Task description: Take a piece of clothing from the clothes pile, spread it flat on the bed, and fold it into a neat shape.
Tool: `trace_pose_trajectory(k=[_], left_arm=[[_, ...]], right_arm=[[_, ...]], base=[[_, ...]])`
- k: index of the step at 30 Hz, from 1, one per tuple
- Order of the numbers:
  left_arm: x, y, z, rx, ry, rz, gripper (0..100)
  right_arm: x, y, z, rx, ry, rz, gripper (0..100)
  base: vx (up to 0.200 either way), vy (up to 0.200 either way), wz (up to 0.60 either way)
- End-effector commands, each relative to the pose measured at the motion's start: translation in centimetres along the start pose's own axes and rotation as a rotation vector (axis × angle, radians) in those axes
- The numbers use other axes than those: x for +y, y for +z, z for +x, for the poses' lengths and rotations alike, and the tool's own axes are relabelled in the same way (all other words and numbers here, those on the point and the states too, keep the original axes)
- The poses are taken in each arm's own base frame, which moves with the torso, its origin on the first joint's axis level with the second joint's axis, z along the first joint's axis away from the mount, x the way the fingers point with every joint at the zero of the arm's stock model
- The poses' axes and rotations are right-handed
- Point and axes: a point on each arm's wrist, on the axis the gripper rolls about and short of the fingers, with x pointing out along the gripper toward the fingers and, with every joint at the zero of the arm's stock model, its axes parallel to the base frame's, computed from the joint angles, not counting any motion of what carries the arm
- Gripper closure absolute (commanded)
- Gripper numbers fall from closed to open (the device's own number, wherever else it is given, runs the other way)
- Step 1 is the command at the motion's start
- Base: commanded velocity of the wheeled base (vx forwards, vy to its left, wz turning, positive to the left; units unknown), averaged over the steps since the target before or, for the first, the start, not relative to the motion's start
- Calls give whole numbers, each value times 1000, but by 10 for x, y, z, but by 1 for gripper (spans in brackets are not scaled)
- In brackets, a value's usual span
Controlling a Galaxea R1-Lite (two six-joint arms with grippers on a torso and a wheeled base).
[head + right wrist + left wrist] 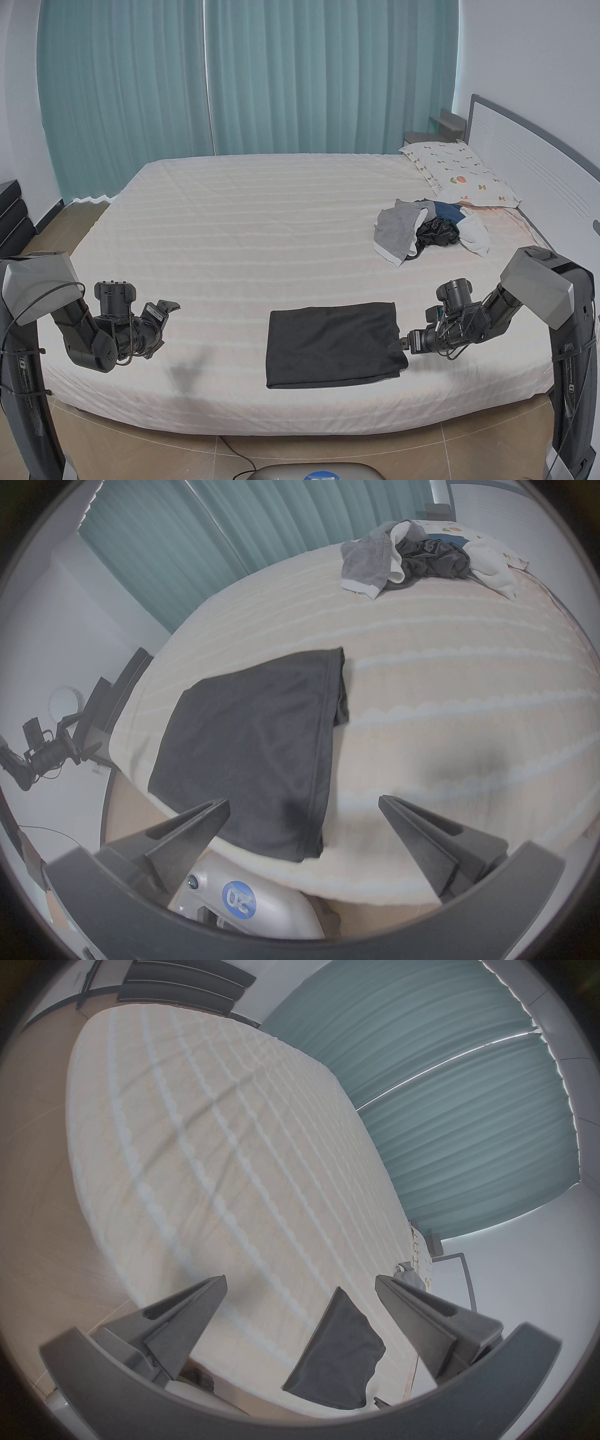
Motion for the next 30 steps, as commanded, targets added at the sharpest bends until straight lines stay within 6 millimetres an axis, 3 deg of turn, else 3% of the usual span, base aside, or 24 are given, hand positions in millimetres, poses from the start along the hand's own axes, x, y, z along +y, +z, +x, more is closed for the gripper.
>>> trace_pose_trajectory(k=[1,8,11,19,23,30], left_arm=[[0,0,0,0,1,-1,0],[0,-1,1,0,1,3,0],[0,-1,1,1,3,2,0],[1,-1,2,0,3,2,0],[1,-1,2,0,5,2,0],[0,-1,2,-1,2,3,0]], right_arm=[[3,0,-4,1,3,-11,0],[21,1,2,6,26,-72,0],[31,-3,16,14,13,-95,0],[33,-5,19,75,-32,-93,0],[35,7,22,74,-55,-87,0],[34,11,25,78,-87,-73,0]], base=[[0,0,0],[0,0,0],[0,0,0],[0,0,0],[0,0,0],[0,0,0]])
